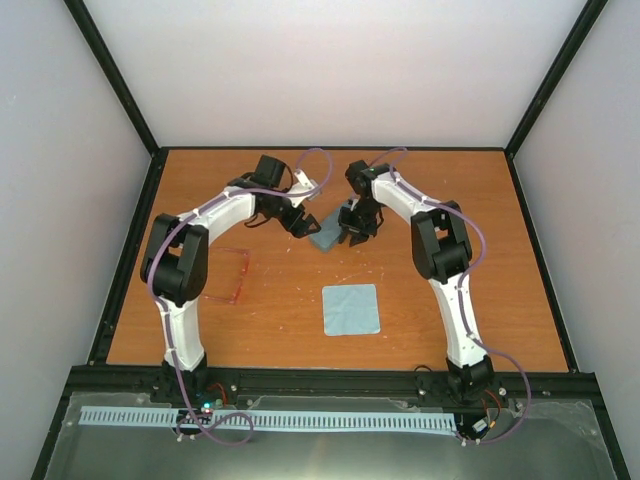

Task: Organize the sunglasses
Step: Pick up the sunglasses case from the center of the board.

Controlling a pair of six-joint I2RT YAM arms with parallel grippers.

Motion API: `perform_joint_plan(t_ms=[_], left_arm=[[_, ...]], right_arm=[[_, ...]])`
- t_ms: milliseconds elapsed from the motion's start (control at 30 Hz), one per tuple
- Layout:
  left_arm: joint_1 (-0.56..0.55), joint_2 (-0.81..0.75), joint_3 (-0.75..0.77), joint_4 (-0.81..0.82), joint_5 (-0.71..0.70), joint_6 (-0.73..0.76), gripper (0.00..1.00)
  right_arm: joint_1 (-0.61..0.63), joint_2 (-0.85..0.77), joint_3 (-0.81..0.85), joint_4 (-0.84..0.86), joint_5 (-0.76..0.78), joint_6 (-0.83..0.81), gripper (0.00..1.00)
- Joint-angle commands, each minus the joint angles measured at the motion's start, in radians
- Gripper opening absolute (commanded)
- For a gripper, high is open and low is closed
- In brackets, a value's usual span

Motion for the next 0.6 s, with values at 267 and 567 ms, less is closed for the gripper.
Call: perform_joint_plan(t_ms=[267, 567], left_arm=[[-0.116, 0.094, 0.1, -0.04, -0.191, -0.068, 0.99], [-0.123, 0.308, 0.387, -0.222, -0.231, -0.085, 0.99]], right_arm=[[-0.136, -0.347, -0.314, 0.064, 0.057, -0.014, 0.57], [-0.278, -0.395, -0.341, 0.056, 0.032, -0.094, 0.6]])
